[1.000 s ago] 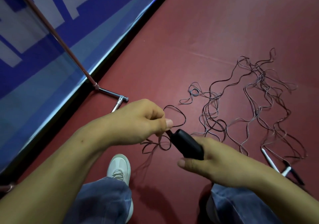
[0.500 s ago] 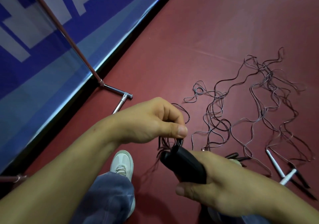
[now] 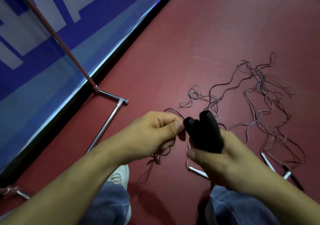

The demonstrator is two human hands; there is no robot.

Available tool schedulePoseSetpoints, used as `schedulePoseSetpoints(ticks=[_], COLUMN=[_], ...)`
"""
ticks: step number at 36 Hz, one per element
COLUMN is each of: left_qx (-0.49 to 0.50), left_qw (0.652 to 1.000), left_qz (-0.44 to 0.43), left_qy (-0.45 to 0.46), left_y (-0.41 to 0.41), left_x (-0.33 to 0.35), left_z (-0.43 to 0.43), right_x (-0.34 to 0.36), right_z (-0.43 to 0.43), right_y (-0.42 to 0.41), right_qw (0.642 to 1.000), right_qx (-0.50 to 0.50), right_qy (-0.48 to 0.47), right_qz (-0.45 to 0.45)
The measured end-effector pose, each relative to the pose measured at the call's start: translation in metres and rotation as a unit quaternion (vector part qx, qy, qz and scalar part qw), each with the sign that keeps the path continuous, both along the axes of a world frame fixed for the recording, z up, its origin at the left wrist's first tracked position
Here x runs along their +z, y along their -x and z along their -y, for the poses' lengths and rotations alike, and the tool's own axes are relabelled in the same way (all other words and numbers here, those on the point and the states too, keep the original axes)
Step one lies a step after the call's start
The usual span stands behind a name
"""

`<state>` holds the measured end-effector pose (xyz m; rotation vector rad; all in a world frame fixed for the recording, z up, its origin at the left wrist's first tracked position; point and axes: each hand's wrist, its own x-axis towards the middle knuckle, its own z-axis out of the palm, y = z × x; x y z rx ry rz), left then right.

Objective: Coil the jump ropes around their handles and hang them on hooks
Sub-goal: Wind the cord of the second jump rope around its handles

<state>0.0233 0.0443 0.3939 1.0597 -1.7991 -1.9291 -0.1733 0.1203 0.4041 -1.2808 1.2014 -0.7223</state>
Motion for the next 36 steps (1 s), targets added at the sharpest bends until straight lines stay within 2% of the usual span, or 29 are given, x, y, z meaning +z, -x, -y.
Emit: schedulePoseSetpoints(ticks=[2, 5, 10, 16, 20, 21, 23, 26, 30, 32, 36], left_qx=[-0.019, -0.046, -0.07, -0.155, -0.24, -0.25, -0.252, -0.244, -0.215, -0.206, -0.202], left_qw=[0.997, 0.977, 0.931, 0.873, 0.815, 0.811, 0.833, 0.886, 0.943, 0.958, 0.965], left_qz=[0.052, 0.144, 0.277, 0.347, 0.385, 0.38, 0.342, 0.277, 0.192, 0.154, 0.129], left_qy=[0.063, 0.147, 0.226, 0.306, 0.361, 0.367, 0.355, 0.279, 0.166, 0.127, 0.108], left_y=[0.004, 0.009, 0.014, 0.011, 0.011, 0.01, 0.006, 0.001, -0.002, -0.006, -0.01], left_x=[0.004, 0.006, 0.003, 0.019, 0.024, 0.024, 0.02, 0.014, 0.012, 0.012, 0.008], left_z=[-0.004, -0.009, -0.015, -0.022, -0.025, -0.021, -0.01, 0.003, 0.008, 0.01, 0.012], right_x=[-0.004, -0.016, -0.034, -0.039, -0.043, -0.042, -0.041, -0.034, -0.029, -0.027, -0.021], right_z=[0.006, 0.01, 0.013, 0.006, -0.007, -0.009, -0.012, -0.015, -0.022, -0.022, -0.021], right_y=[0.005, 0.008, 0.01, -0.007, -0.018, -0.02, -0.023, -0.025, -0.03, -0.031, -0.028], right_qw=[0.999, 0.985, 0.928, 0.84, 0.805, 0.797, 0.78, 0.767, 0.774, 0.786, 0.802], right_qx=[-0.025, -0.067, -0.111, 0.014, 0.115, 0.139, 0.19, 0.237, 0.289, 0.286, 0.242], right_qy=[0.023, 0.036, 0.077, 0.046, 0.054, 0.06, 0.076, 0.106, 0.143, 0.16, 0.218], right_qz=[-0.039, -0.154, -0.347, -0.541, -0.579, -0.584, -0.592, -0.587, -0.546, -0.525, -0.5])
